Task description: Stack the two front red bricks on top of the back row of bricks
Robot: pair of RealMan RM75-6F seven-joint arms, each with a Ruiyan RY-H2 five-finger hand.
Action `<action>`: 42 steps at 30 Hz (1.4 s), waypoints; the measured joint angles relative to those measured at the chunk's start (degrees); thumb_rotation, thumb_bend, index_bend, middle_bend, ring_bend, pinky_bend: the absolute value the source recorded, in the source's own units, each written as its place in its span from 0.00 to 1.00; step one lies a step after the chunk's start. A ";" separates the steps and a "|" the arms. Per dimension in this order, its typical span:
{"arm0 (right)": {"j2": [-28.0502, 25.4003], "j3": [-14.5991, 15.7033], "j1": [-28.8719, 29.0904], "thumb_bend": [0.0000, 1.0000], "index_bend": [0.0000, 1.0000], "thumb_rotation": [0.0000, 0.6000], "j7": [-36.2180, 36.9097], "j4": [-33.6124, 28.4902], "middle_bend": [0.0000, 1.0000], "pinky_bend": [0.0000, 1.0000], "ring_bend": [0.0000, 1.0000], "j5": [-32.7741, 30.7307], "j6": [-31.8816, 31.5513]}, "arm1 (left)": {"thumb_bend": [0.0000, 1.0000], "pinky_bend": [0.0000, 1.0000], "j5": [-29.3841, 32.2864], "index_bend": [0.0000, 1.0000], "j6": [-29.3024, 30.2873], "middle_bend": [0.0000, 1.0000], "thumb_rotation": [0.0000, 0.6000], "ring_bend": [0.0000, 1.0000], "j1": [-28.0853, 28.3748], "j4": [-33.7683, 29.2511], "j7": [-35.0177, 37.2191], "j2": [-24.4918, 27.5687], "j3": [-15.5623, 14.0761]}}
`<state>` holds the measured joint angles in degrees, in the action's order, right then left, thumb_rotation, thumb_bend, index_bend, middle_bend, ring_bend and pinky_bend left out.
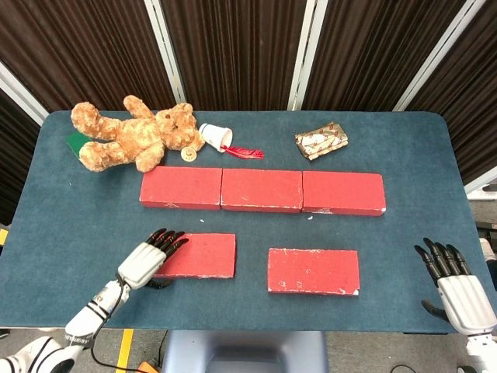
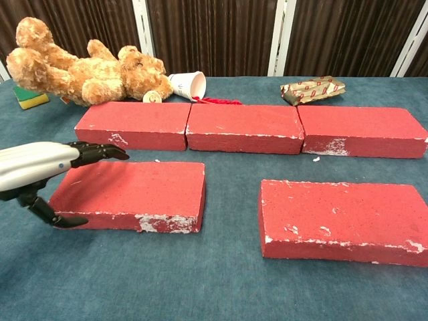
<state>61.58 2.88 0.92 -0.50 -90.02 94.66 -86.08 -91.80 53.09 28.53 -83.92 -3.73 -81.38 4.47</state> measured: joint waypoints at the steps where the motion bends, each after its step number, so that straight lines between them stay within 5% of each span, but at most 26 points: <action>1: 0.04 -0.17 0.01 0.14 0.00 1.00 -0.13 -0.06 0.00 0.00 0.00 -0.39 0.09 | 0.24 0.00 1.28 0.00 -0.94 0.00 1.00 0.00 0.68 0.79 0.18 -0.32 0.33; 23: 0.19 -0.96 0.44 0.14 0.00 1.00 -2.85 -1.17 0.00 0.00 0.00 -3.57 2.47 | 0.24 0.04 6.82 0.00 -6.89 0.00 1.00 0.01 8.04 3.65 0.62 -0.84 -0.27; 27: 0.21 -0.92 0.45 0.14 0.00 1.00 -3.29 -1.36 0.00 0.00 0.00 -3.63 2.55 | 0.27 0.27 8.18 0.00 -8.22 0.11 1.00 0.18 9.07 3.16 -0.29 -0.42 -0.34; 30: 0.16 -0.88 0.34 0.14 0.00 1.00 -3.33 -1.44 0.00 0.00 0.00 -3.62 2.38 | 0.27 0.50 8.67 0.00 -8.34 0.32 1.00 0.42 9.53 2.89 -0.63 -0.21 -0.65; 35: 0.01 -0.60 0.25 0.14 0.00 1.00 -3.23 -1.57 0.00 0.00 0.00 -3.17 2.28 | 0.28 0.79 8.22 0.00 -7.96 0.52 1.00 0.70 9.73 2.70 2.00 -0.01 -1.08; 42: -0.25 -0.15 0.03 0.14 0.00 1.00 -2.88 -1.69 0.00 0.00 0.00 -2.32 1.84 | 0.30 0.90 6.55 0.00 -4.55 0.58 1.00 0.82 9.57 1.81 4.85 1.29 -1.54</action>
<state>61.33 2.73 0.95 -3.38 -91.71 92.35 -84.24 -85.25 48.55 38.10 -82.11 1.11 -80.10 2.93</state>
